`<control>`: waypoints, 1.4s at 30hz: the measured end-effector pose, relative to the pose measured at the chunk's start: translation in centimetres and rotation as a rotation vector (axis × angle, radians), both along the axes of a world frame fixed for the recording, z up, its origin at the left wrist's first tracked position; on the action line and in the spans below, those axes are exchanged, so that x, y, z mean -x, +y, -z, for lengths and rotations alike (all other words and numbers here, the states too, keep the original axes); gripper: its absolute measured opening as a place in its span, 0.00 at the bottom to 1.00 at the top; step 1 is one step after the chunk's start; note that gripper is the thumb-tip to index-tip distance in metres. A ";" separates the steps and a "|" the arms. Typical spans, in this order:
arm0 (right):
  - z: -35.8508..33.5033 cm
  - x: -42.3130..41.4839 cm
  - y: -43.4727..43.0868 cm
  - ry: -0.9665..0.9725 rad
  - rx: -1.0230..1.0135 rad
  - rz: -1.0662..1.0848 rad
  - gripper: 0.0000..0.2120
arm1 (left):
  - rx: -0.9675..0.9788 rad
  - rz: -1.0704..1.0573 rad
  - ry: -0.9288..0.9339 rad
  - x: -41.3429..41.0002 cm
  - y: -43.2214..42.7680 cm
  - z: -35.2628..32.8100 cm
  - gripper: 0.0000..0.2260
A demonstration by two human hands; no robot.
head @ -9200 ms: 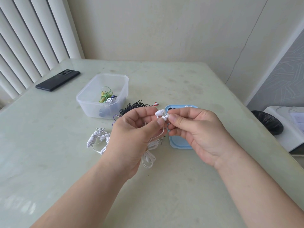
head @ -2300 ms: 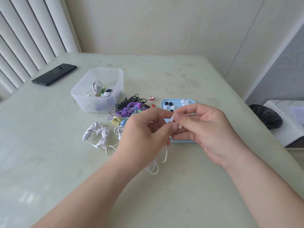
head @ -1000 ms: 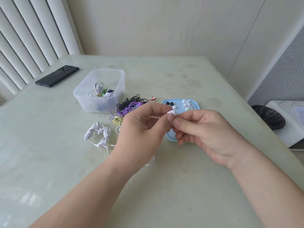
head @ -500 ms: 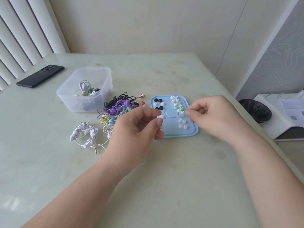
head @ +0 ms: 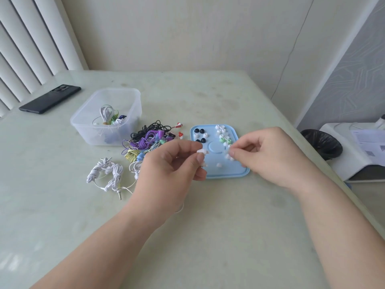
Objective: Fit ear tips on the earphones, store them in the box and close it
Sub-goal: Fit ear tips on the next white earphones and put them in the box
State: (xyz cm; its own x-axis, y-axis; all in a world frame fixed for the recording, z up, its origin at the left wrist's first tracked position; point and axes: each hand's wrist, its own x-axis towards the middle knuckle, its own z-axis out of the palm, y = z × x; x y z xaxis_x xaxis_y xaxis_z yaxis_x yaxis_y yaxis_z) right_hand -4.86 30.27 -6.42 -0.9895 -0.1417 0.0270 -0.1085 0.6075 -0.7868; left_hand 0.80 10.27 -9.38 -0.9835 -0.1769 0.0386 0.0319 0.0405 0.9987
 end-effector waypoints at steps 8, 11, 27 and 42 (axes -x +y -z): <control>0.0 -1.3 -3.2 -0.360 0.791 -0.043 0.06 | -0.106 -0.013 0.081 0.1 -0.4 -0.2 0.06; 0.1 -1.1 -3.5 -0.395 0.849 -0.052 0.06 | -0.089 -0.016 0.087 0.2 -0.5 -0.1 0.05; 0.4 -1.4 -4.2 -0.402 0.932 -0.107 0.08 | -0.092 -0.008 0.127 0.3 -0.7 -0.4 0.04; 0.8 -1.3 -4.5 -0.409 0.934 -0.125 0.07 | -0.074 0.018 0.138 0.2 -0.7 -0.2 0.04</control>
